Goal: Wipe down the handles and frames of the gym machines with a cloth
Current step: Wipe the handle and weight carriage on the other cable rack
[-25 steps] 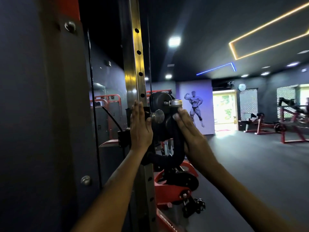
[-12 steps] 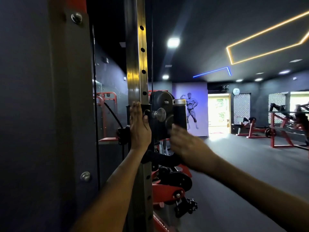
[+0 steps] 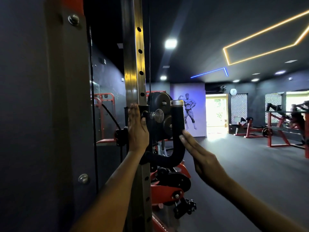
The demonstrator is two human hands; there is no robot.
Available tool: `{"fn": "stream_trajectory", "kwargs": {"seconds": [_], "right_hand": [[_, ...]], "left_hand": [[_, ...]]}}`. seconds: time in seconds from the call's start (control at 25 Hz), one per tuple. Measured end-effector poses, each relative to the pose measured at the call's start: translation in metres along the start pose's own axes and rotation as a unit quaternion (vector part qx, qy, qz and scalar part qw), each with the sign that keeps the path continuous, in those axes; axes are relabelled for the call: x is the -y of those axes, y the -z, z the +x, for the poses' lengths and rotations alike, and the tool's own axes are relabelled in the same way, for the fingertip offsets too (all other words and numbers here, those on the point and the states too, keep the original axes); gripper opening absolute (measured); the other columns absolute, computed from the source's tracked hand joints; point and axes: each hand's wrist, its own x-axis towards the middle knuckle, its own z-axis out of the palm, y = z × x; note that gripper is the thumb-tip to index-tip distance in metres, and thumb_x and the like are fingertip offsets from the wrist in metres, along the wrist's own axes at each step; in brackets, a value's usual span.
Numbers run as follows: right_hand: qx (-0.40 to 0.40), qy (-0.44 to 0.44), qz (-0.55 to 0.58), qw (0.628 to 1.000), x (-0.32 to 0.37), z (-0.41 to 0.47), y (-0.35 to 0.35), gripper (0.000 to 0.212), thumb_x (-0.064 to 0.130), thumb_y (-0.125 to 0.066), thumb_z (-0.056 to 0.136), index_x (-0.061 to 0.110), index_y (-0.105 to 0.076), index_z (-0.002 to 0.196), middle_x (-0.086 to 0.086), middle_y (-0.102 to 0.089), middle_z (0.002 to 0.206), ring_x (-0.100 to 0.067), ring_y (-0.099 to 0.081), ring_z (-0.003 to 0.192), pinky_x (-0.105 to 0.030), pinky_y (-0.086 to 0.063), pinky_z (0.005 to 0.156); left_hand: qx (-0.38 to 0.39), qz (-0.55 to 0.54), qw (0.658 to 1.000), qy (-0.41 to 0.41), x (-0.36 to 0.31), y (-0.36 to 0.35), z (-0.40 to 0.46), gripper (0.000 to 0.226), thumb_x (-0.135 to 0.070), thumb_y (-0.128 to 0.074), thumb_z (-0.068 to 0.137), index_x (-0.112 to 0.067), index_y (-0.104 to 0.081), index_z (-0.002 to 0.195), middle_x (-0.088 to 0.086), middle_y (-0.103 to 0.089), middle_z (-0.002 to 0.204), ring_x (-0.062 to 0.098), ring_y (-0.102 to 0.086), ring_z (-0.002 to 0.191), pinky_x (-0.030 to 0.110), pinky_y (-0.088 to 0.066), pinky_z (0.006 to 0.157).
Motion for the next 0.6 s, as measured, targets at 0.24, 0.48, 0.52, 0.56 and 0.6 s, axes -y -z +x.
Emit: {"fn": "stream_trajectory", "kwargs": {"seconds": [0.24, 0.48, 0.52, 0.56, 0.6], "right_hand": [[-0.134, -0.345, 0.399, 0.839, -0.004, 0.104, 0.012, 0.041, -0.002, -0.044, 0.091, 0.028, -0.070, 0.102, 0.007, -0.070, 0.091, -0.005, -0.060, 0.075, -0.026, -0.051, 0.075], [0.051, -0.420, 0.491, 0.762, 0.022, 0.038, -0.004, 0.043, -0.008, -0.033, 0.089, 0.014, -0.068, 0.097, -0.008, -0.069, 0.089, -0.016, -0.063, 0.081, -0.018, -0.048, 0.063], [0.074, -0.430, 0.506, 0.744, 0.016, 0.037, -0.002, 0.042, -0.009, -0.033, 0.088, 0.011, -0.069, 0.097, -0.008, -0.070, 0.090, -0.017, -0.064, 0.082, -0.020, -0.049, 0.065], [0.074, -0.433, 0.516, 0.735, 0.006, 0.049, 0.002, 0.041, -0.007, -0.032, 0.088, 0.010, -0.069, 0.096, -0.008, -0.070, 0.091, -0.016, -0.064, 0.082, -0.022, -0.049, 0.065], [0.062, -0.437, 0.523, 0.729, -0.007, 0.069, 0.007, 0.041, -0.005, -0.031, 0.089, 0.010, -0.069, 0.096, -0.008, -0.070, 0.093, -0.016, -0.064, 0.081, -0.022, -0.050, 0.062]], "left_hand": [[0.003, -0.015, 1.000, -0.006, 0.003, 0.000, -0.003, 0.054, -0.026, -0.028, 0.102, -0.016, -0.006, 0.151, -0.007, -0.003, 0.157, 0.011, 0.000, 0.146, 0.031, -0.005, 0.119], [-0.004, -0.012, 1.000, -0.015, 0.002, 0.000, -0.005, 0.054, -0.023, -0.030, 0.102, -0.013, -0.009, 0.151, -0.005, -0.005, 0.157, 0.009, 0.001, 0.145, 0.031, -0.006, 0.119], [-0.005, -0.011, 1.000, -0.014, 0.003, 0.000, -0.005, 0.054, -0.024, -0.030, 0.102, -0.013, -0.010, 0.151, -0.005, -0.005, 0.157, 0.008, 0.000, 0.145, 0.030, -0.006, 0.119], [-0.006, -0.009, 1.000, -0.014, 0.003, -0.001, -0.005, 0.054, -0.024, -0.030, 0.102, -0.013, -0.009, 0.150, -0.005, -0.005, 0.156, 0.008, 0.000, 0.145, 0.031, -0.006, 0.119], [-0.005, -0.008, 1.000, -0.014, 0.003, -0.001, -0.005, 0.054, -0.024, -0.030, 0.102, -0.013, -0.009, 0.150, -0.005, -0.005, 0.156, 0.009, -0.001, 0.145, 0.032, -0.007, 0.119]]}}
